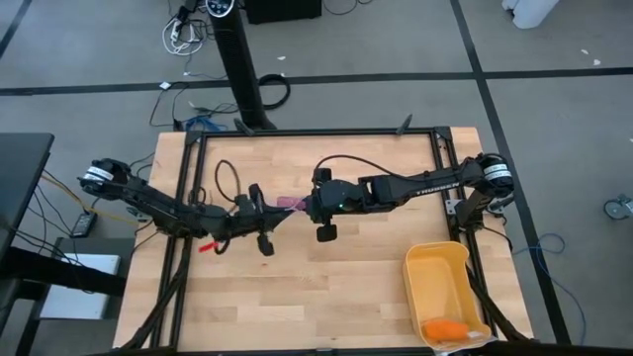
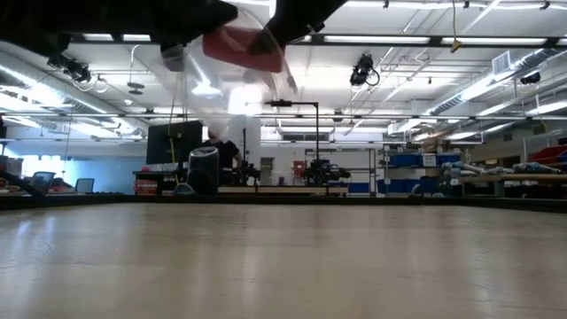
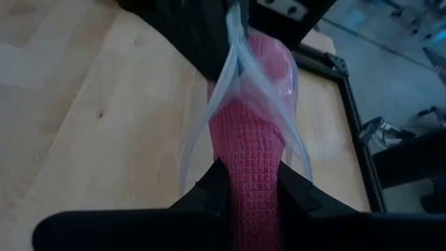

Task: Roll bandage
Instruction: Put the rolled pink bandage in the transparent zip bag, then close the transparent zip bag

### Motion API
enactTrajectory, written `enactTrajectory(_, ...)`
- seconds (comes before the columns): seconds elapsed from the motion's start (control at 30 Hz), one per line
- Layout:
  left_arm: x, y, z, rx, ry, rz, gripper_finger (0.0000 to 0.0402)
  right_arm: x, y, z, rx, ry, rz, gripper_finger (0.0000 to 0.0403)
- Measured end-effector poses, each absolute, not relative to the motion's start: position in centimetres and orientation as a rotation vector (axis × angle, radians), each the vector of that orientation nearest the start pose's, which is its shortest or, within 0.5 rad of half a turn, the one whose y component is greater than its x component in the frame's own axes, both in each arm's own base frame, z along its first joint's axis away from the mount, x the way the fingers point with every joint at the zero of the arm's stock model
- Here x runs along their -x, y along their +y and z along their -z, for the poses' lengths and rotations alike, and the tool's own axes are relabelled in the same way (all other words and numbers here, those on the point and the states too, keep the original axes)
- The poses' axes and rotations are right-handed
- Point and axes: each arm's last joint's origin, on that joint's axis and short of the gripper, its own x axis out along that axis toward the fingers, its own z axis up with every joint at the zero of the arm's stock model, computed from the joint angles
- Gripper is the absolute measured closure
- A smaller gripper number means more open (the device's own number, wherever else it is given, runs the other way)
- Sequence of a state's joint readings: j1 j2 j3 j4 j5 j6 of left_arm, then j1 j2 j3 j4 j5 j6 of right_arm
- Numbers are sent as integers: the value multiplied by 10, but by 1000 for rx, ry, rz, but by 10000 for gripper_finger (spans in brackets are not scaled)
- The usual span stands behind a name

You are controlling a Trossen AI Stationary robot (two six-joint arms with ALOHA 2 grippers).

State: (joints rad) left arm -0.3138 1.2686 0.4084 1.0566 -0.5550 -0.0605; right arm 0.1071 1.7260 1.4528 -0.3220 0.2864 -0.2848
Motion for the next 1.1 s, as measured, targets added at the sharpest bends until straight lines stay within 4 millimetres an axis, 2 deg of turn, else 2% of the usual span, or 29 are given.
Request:
enactTrajectory(0.23, -219, -57, -232, 202, -349, -139, 401, -396, 38, -313, 458, 490, 82, 345)
enactTrajectory(0.3, -217, -57, -237, 213, -396, -110, 401, -398, 37, -315, 453, 460, 89, 333)
enactTrajectory(0.53, -217, -52, -240, 214, -423, -129, 401, -392, 41, -324, 470, 441, 171, 173)
enactTrajectory(0.67, -218, -48, -238, 208, -411, -152, 401, -378, 47, -341, 501, 429, 214, 121)
enactTrajectory(0.8, -219, -46, -238, 210, -408, -160, 401, -357, 51, -363, 521, 397, 265, 112)
enactTrajectory(0.9, -219, -46, -238, 205, -405, -155, 401, -335, 50, -378, 532, 433, 342, 119)
enactTrajectory(1.0, -217, -47, -241, 203, -426, -117, 401, -312, 44, -380, 460, 467, 305, 134)
enactTrajectory(1.1, -217, -47, -242, 203, -434, -107, 401, -291, 42, -373, 367, 443, 224, 148)
